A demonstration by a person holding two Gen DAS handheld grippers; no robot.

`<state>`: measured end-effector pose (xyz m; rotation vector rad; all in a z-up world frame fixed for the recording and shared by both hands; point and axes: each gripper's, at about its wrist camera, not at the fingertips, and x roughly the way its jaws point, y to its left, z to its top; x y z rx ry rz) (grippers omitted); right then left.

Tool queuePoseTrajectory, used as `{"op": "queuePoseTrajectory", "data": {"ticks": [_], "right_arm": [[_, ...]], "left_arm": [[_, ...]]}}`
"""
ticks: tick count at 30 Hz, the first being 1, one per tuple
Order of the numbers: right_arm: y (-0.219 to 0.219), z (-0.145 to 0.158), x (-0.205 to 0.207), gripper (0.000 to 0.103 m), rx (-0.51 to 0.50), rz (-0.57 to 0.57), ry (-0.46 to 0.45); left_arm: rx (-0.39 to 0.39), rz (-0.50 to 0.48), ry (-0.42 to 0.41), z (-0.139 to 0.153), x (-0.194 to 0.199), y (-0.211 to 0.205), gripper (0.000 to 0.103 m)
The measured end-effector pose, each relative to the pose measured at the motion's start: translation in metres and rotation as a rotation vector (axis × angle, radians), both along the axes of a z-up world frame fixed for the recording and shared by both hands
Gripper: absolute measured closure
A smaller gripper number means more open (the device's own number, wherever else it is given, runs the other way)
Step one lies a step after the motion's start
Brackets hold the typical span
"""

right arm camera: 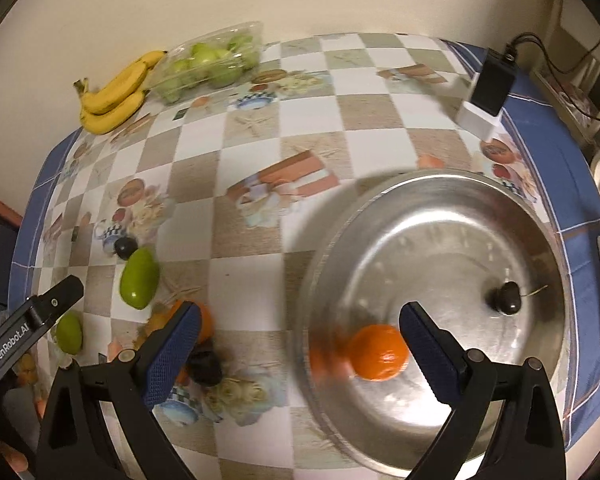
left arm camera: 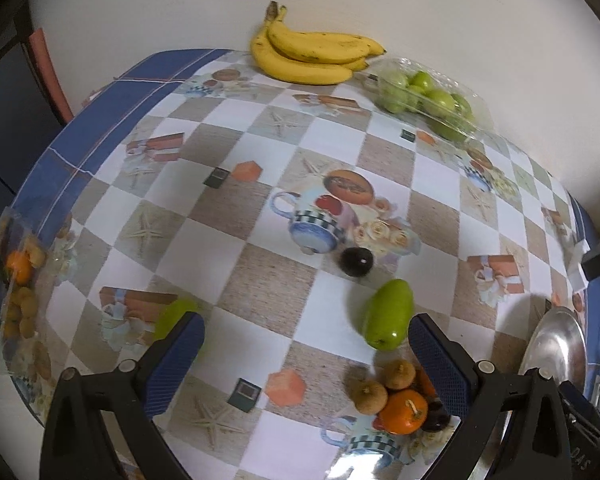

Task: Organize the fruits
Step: 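Move both tools back from the bowl toward the fruit pile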

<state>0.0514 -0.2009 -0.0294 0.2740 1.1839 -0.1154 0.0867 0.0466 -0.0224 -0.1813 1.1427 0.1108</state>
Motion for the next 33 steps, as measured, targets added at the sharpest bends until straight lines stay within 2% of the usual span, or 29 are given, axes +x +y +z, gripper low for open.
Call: {"op": "queuePoseTrajectory", "data": {"ticks": [15, 28, 31, 33], "right_arm": [[0.042, 0.002, 0.014, 0.004, 0.012, 0.081, -0.012], [0.058, -0.005, 0.032, 0.004, 0.045, 0.09, -0.032], [0.066, -0.011, 0.039, 0.005, 0.057, 0.102, -0.022], [0.073, -0.014, 0.044, 0.011, 0.053, 0.112, -0.016]], "left_arm": [[-0.035, 0.036, -0.01, 0.001, 0.003, 0.026, 0.0], [-0.085, -0.002, 0.019, -0.006, 0.024, 0.024, 0.001], [-0.088, -0.012, 0.019, -0.008, 0.032, 0.023, 0.002], [-0.082, -0.018, 0.022, -0.011, 0.037, 0.022, 0.004]]}}
